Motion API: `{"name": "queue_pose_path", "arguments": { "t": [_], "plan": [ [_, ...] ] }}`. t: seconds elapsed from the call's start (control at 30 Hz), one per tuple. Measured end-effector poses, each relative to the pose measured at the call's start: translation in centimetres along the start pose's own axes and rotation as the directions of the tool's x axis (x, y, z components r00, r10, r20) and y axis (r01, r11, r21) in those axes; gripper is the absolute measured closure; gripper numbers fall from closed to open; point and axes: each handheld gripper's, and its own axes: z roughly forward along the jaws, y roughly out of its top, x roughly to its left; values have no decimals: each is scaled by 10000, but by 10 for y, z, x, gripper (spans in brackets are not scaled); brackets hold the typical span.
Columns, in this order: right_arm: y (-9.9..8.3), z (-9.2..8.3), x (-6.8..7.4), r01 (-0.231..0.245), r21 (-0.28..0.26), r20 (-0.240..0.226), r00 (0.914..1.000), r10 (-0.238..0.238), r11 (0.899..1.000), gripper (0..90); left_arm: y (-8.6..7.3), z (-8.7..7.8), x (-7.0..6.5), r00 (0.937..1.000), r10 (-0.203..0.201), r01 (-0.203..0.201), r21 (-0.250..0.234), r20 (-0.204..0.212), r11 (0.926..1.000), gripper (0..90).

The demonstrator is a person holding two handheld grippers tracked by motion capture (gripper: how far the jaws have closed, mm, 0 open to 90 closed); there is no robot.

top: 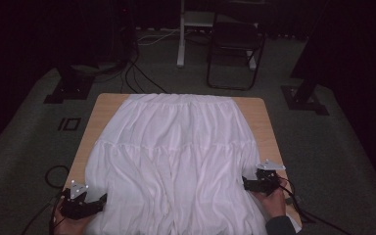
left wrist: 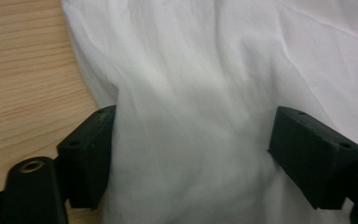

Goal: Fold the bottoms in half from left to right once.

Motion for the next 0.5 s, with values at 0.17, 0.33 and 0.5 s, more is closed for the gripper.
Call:
{"name": "queue_pose_path", "arguments": {
  "t": [0.17, 0.33, 0.5],
  "plan": [
    [0, 0, 1, 86, 4, -89, 9999, -86, 10000, 126, 7, 1, -8, 9970, 494, -488, -122, 593, 9987, 591],
    [0, 0, 1, 88, 7, -88, 9999, -88, 10000, 127, 12, 5, -12, 9912, 1023, -1014, -143, 842, 9947, 842],
    [-1, -1, 1, 134, -66, -158, 9998, -135, 9999, 179, 23, 10, -2, 9902, 1322, -1306, -358, 454, 9908, 868]
  ]
}}
